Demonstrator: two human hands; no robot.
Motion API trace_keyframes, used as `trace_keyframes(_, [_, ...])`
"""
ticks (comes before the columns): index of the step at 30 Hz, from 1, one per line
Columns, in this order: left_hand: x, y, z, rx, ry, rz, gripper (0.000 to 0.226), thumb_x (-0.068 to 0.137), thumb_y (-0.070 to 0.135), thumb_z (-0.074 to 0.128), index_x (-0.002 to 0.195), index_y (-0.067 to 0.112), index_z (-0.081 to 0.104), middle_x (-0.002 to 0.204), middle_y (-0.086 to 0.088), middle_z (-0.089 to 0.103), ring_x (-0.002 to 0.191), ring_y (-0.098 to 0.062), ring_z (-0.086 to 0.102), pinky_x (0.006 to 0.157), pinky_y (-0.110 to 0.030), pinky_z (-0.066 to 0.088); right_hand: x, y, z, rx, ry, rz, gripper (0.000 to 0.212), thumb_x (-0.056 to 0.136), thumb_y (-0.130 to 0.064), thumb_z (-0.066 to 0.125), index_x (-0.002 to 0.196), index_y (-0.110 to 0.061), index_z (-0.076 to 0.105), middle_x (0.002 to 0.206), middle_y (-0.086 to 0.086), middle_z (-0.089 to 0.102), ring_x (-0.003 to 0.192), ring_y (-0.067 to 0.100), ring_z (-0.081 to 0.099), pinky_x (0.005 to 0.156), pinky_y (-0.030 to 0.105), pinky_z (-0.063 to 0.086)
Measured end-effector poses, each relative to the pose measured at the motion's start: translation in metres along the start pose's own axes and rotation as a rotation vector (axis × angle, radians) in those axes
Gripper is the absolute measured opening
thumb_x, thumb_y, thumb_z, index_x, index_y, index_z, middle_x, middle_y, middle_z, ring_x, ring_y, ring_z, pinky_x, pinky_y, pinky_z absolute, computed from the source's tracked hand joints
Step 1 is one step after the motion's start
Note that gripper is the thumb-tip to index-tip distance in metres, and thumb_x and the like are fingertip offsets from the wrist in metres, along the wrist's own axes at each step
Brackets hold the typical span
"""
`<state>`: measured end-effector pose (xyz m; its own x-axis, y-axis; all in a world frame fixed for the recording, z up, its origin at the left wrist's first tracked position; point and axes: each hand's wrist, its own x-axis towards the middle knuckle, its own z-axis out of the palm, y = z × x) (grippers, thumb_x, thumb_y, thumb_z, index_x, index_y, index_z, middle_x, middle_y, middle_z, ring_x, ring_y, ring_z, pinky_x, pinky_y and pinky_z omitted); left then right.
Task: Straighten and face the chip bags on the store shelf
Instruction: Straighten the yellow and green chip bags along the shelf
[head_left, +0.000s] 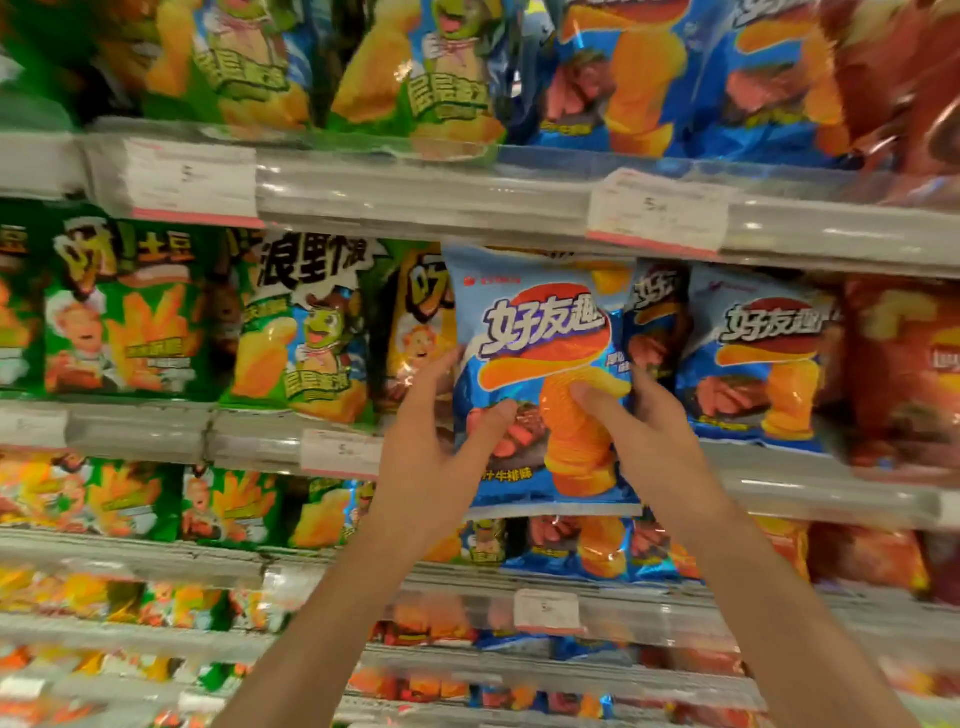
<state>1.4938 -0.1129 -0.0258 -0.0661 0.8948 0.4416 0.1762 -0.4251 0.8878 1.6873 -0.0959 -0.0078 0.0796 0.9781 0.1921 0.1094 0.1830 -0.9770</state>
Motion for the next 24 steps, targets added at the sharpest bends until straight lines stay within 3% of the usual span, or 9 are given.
trace_keyframes(4, [0.022, 0.009, 0.044, 0.11, -0.074, 0.055, 0.061, 0.093, 0.049, 0.063, 0.147, 0.037, 0.039, 0.141, 0.013, 0.057, 0.124, -0.005, 0.058, 0.1, -0.037, 0.055, 0.017, -0.005, -0.044, 0.01, 0.076, -0.026, 0.028, 0.092, -0.035, 0.068, 0.119, -0.029, 0.064, 0.108, -0.012, 0.075, 0.1, 0.009, 0.071, 0.087, 0.029, 0.055])
trace_keyframes(8, [0.049, 0.008, 0.08, 0.12, -0.097, 0.052, 0.066, 0.095, 0.028, 0.067, 0.152, 0.034, 0.034, 0.139, 0.008, 0.057, 0.127, -0.014, 0.058, 0.104, -0.046, 0.052, 0.037, -0.005, -0.075, -0.079, 0.066, -0.044, 0.009, 0.096, -0.036, 0.064, 0.097, -0.037, 0.054, 0.093, -0.024, 0.062, 0.083, -0.01, 0.063, 0.065, 0.01, 0.046])
trace_keyframes(10, [0.062, 0.002, 0.092, 0.155, -0.099, 0.055, 0.07, 0.096, 0.025, 0.065, 0.154, 0.038, 0.029, 0.141, 0.004, 0.056, 0.128, -0.014, 0.057, 0.105, -0.046, 0.051, 0.046, -0.002, -0.085, -0.159, 0.053, -0.059, 0.011, 0.097, -0.035, 0.061, 0.093, -0.036, 0.051, 0.088, -0.019, 0.061, 0.079, -0.012, 0.064, 0.06, 0.007, 0.047])
trace_keyframes(11, [0.067, -0.001, 0.096, 0.178, -0.092, 0.059, 0.071, 0.096, 0.028, 0.064, 0.155, 0.042, 0.026, 0.14, 0.004, 0.056, 0.125, -0.012, 0.057, 0.105, -0.046, 0.051, 0.049, -0.001, -0.09, -0.231, 0.059, -0.084, 0.008, 0.097, -0.038, 0.06, 0.099, -0.034, 0.054, 0.089, -0.009, 0.064, 0.085, -0.002, 0.067, 0.064, 0.01, 0.049])
trace_keyframes(13, [0.071, -0.007, 0.102, 0.262, -0.06, 0.065, 0.069, 0.098, 0.031, 0.059, 0.156, 0.045, 0.024, 0.137, 0.0, 0.054, 0.115, -0.006, 0.057, 0.105, -0.043, 0.05, 0.055, 0.007, -0.103, -0.423, 0.17, -0.174, 0.036, 0.095, -0.048, 0.059, 0.117, -0.019, 0.059, 0.095, 0.006, 0.065, 0.094, 0.022, 0.065, 0.075, 0.026, 0.048])
trace_keyframes(17, [0.072, -0.014, 0.109, 0.399, -0.01, 0.062, 0.065, 0.103, 0.025, 0.052, 0.159, 0.039, 0.021, 0.134, -0.007, 0.045, 0.096, -0.01, 0.053, 0.097, -0.033, 0.046, 0.059, 0.032, -0.126, -1.058, 0.597, -0.389, 0.057, 0.086, -0.055, 0.061, 0.121, -0.009, 0.062, 0.124, 0.021, 0.055, 0.115, 0.043, 0.05, 0.092, 0.048, 0.041])
trace_keyframes(21, [0.073, -0.017, 0.117, 0.445, -0.012, 0.045, 0.068, 0.104, 0.025, 0.049, 0.16, 0.037, 0.012, 0.134, -0.009, 0.042, 0.103, -0.023, 0.062, 0.1, -0.034, 0.045, 0.059, 0.058, -0.126, -1.191, 0.568, -0.282, 0.088, 0.076, -0.066, 0.068, 0.143, -0.014, 0.042, 0.157, 0.021, 0.03, 0.145, 0.042, 0.025, 0.112, 0.06, 0.022])
trace_keyframes(24, [0.074, -0.024, 0.119, 0.455, -0.054, 0.058, 0.075, 0.102, 0.036, 0.052, 0.161, 0.034, 0.006, 0.128, -0.004, 0.055, 0.121, -0.013, 0.044, 0.1, -0.017, 0.029, 0.063, 0.06, -0.13, -1.118, 0.517, -0.261, 0.1, 0.072, -0.059, 0.075, 0.151, -0.016, 0.032, 0.161, 0.017, 0.022, 0.149, 0.038, 0.018, 0.112, 0.062, 0.024])
